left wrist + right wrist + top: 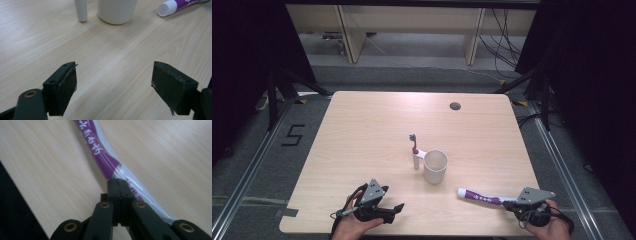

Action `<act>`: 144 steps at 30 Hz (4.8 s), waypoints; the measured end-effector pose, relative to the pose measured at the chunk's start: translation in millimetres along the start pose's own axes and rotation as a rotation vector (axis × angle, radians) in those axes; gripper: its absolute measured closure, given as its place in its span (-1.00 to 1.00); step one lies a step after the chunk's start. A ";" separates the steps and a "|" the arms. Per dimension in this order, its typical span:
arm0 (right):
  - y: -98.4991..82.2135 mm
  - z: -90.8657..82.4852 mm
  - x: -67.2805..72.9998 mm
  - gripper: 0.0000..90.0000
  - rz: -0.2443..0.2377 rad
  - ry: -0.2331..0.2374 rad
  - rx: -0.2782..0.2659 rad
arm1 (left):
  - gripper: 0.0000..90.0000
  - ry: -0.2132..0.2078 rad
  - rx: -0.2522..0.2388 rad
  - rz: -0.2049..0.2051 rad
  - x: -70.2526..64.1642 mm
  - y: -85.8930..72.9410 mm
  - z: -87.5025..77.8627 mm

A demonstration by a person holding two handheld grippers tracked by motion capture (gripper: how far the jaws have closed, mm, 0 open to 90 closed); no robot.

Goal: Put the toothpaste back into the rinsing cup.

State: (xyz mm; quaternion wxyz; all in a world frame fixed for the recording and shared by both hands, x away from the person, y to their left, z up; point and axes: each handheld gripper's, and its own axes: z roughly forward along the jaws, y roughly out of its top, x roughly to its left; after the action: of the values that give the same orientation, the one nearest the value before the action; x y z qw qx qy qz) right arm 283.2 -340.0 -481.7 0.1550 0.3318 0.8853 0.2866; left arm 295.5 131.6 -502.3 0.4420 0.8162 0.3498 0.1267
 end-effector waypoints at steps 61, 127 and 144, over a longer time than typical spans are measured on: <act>119.1 100.8 -49.9 0.82 0.006 -0.044 0.071 | -0.55 -0.005 -0.001 0.008 -1.3 -0.3 -0.7; 146.3 101.0 -29.8 0.67 0.029 0.159 0.476 | -0.55 -0.007 0.020 0.024 -4.5 -1.3 1.6; 155.9 113.1 -26.0 0.68 -0.040 0.135 0.590 | -0.55 -0.015 0.024 0.034 -5.0 -2.1 2.8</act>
State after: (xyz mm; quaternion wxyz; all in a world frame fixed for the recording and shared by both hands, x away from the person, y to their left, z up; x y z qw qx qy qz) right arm 432.5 -215.9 -473.4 -0.0014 0.3251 0.9450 0.0354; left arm 292.3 127.2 -505.1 0.4326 0.8282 0.3341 0.1239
